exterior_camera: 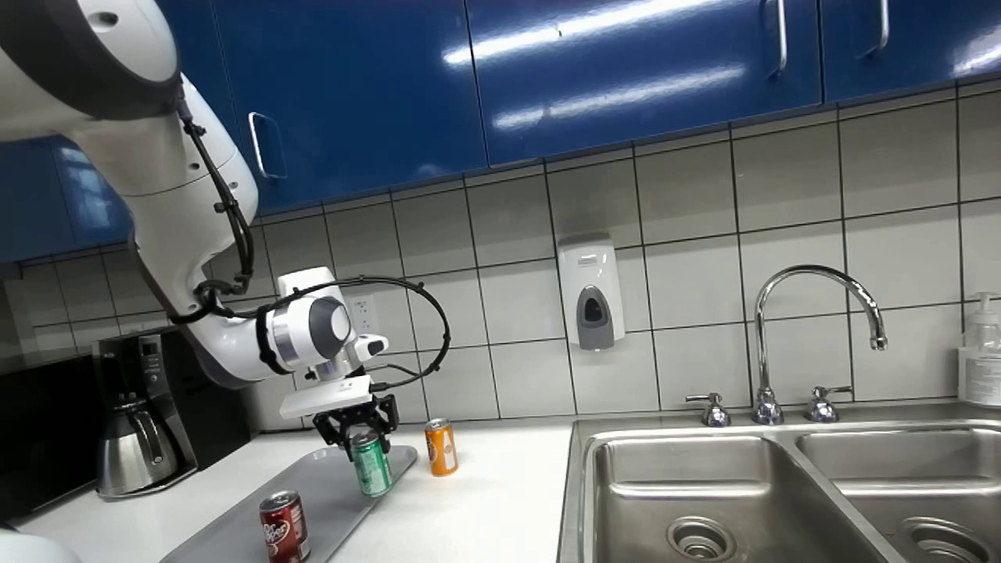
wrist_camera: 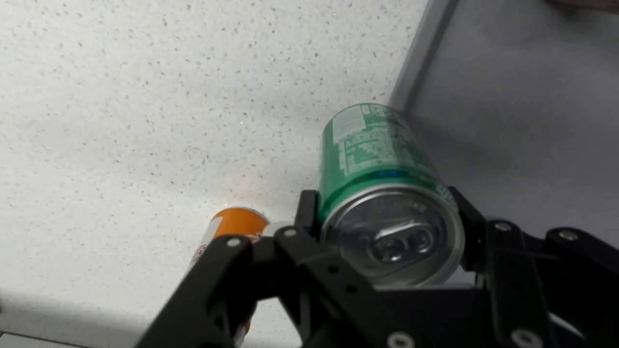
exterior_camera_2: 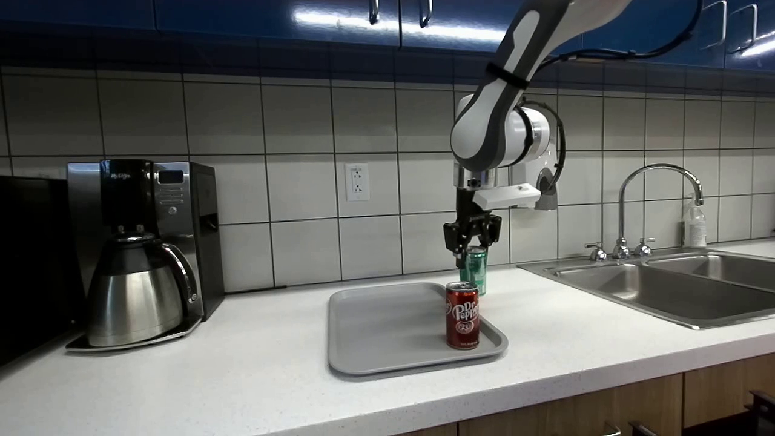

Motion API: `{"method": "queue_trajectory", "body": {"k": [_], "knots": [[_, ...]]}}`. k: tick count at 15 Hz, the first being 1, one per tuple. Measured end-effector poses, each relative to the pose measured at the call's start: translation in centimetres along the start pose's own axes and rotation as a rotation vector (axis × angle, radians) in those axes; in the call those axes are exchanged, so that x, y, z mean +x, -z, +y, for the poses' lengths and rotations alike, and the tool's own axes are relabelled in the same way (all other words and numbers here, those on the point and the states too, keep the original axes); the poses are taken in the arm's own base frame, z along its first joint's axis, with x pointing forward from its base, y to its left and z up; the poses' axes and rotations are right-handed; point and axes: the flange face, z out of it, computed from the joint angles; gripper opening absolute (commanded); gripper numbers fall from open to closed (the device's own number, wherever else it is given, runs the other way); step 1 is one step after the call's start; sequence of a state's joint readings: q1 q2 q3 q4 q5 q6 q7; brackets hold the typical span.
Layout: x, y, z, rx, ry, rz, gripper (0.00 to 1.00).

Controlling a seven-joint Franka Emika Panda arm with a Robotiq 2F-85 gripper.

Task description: Put all the soda cans on the tray

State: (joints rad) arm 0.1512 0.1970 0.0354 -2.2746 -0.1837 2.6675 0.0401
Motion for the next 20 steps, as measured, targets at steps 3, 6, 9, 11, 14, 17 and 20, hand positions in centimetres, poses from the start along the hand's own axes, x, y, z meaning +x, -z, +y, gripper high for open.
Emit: {"method": "queue_trajectory", "body": {"k": [3, 6, 9, 11, 14, 17, 20], "knots": [[0.1, 0.1, -1.1, 0.006, 0.019, 0.003, 0.39], [0.4, 0.3, -2.1, 0.011, 0.036, 0.009, 0.39], [0.6, 0.6, -3.2, 0.018, 0.055, 0.015, 0.39], [0.7, 0.7, -4.0, 0.022, 0.069, 0.018, 0.39], [0.8, 0.9, -5.2, 0.028, 0.089, 0.021, 0.39], [0.8, 0.9, -5.9, 0.032, 0.101, 0.022, 0.39], [0.7, 0.6, -6.1, 0.033, 0.104, 0.016, 0.39]]}}
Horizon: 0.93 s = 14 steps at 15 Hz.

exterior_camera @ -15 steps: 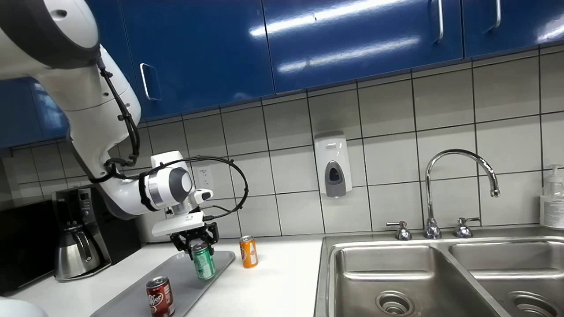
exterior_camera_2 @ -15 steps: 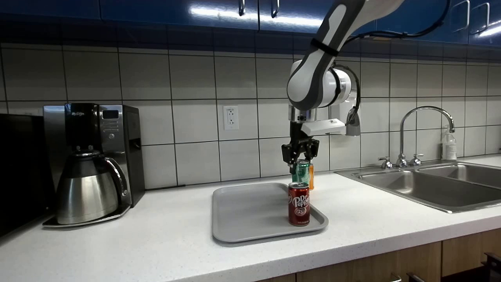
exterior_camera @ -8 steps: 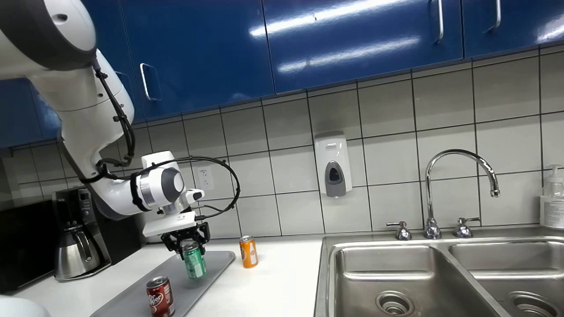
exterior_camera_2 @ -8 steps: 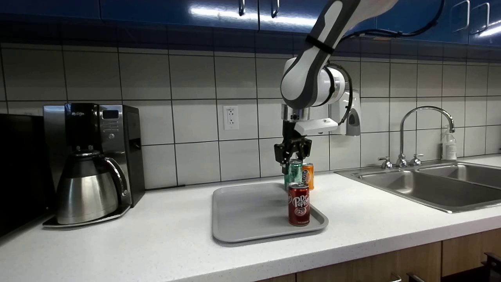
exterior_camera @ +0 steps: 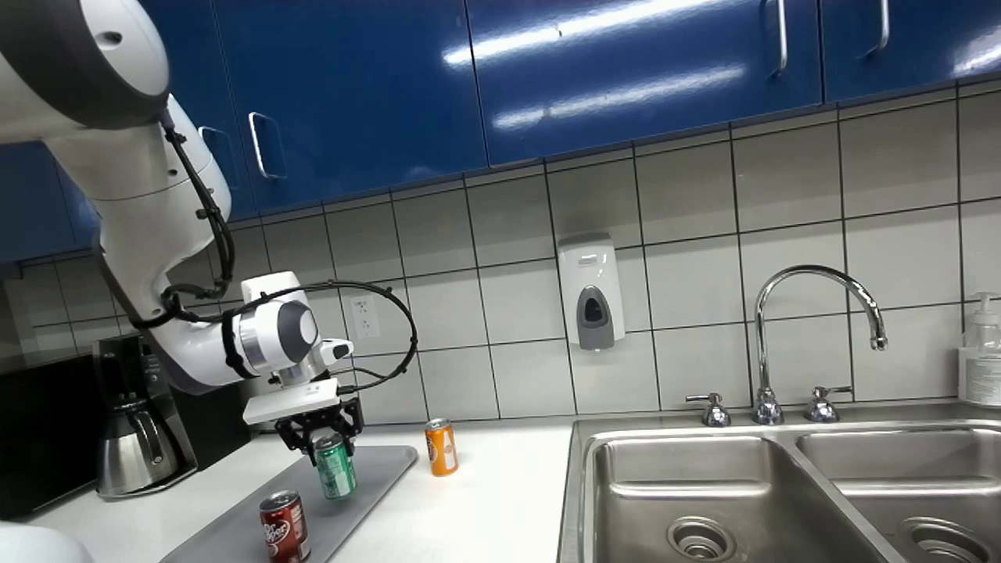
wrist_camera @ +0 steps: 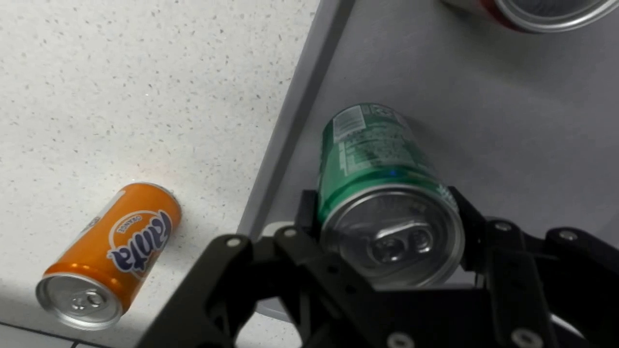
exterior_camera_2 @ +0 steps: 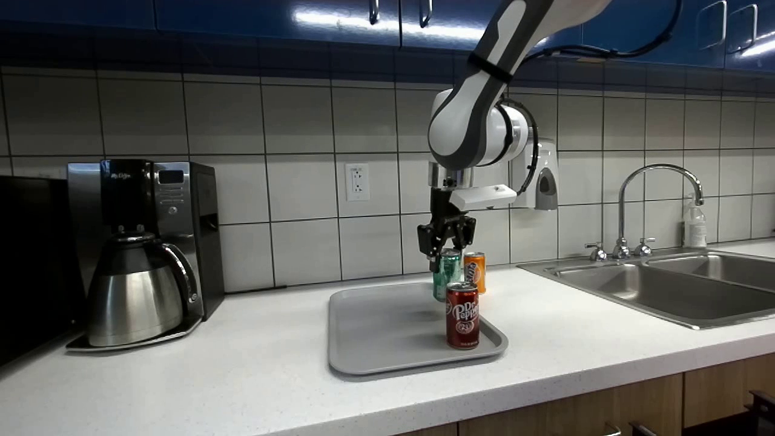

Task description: Put all the soda cans on the tray

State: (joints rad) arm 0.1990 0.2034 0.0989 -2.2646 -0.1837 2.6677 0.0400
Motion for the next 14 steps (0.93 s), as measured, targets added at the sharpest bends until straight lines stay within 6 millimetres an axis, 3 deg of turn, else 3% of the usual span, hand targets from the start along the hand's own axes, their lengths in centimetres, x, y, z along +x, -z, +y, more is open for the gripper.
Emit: {"method": "queue_trajectory", "body": {"k": [13, 14], "knots": [[-0.7, -2.3, -0.2, 0.009, 0.002, -0.042, 0.39], [-0.7, -2.3, -0.2, 0.009, 0.002, -0.043, 0.89]]}}
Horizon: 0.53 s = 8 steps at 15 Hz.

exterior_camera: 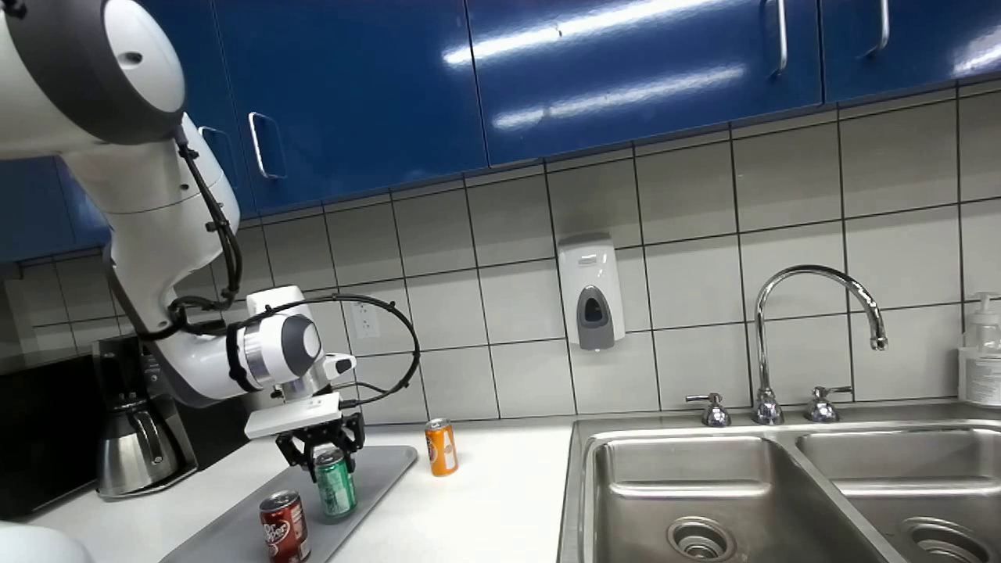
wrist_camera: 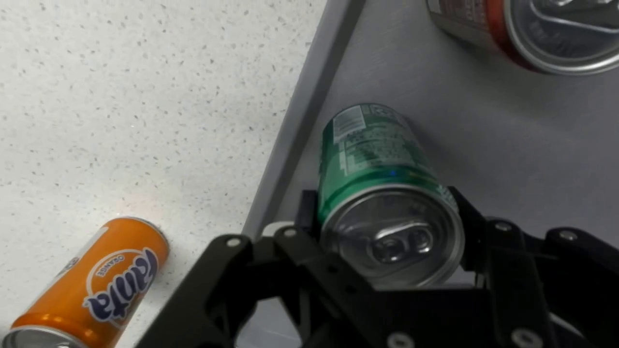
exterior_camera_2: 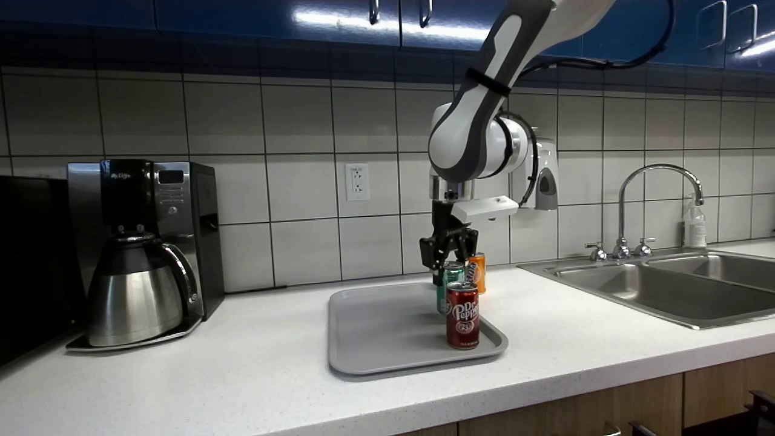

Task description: Put all the soda cans on the tray

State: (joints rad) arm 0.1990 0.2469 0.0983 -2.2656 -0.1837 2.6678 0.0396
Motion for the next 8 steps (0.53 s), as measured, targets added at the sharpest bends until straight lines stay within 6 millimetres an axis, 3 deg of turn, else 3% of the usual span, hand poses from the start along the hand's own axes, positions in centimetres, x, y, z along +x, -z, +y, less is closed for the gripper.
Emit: {"method": "queue_trajectory", "body": {"k": [3, 8], "knots": [[-0.01, -0.08, -0.01, 0.0, 0.002, -0.001, 0.99], [0.04, 0.0, 0.02, -0.002, 0.004, 0.002, 1.0]]}}
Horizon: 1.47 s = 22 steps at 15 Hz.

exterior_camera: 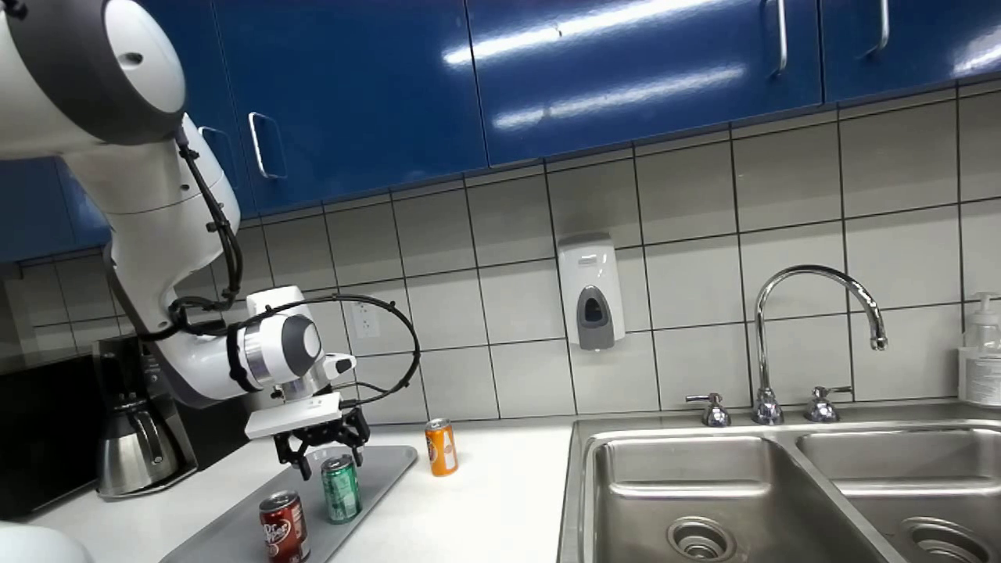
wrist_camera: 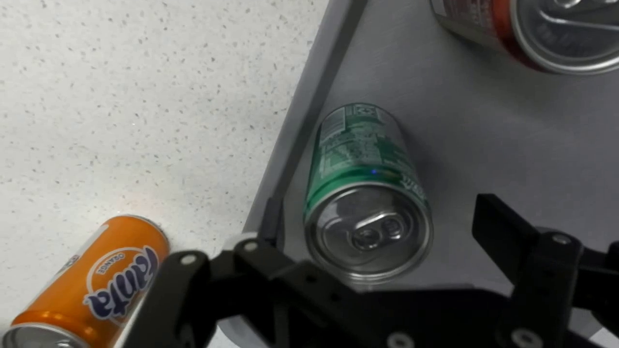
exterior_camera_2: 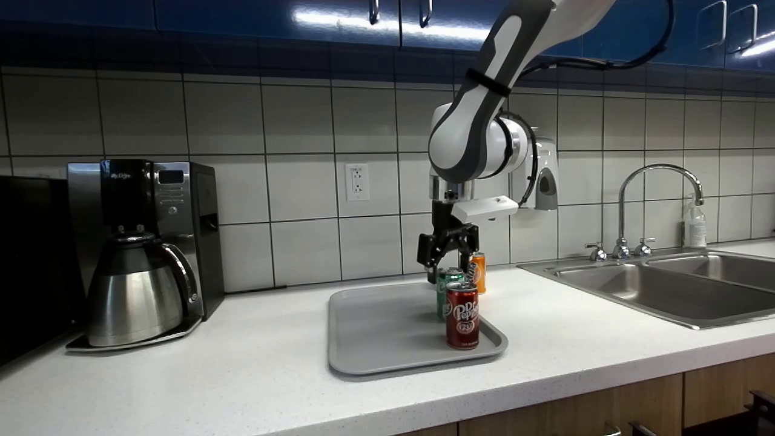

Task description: Put all the soda cans on the tray

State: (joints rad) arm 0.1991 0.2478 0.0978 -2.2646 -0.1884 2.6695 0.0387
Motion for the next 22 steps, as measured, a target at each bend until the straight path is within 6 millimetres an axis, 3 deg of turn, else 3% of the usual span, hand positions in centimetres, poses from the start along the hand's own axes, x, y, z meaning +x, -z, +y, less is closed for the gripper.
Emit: {"method": "queue_trajectory", "body": {"k": [13, 22], "knots": [[0.8, 3.5, 1.8, -0.024, -0.028, 0.073, 1.0], [0.3, 5.1, 5.2, -0.047, -0.106, 0.096, 1.0]]}}
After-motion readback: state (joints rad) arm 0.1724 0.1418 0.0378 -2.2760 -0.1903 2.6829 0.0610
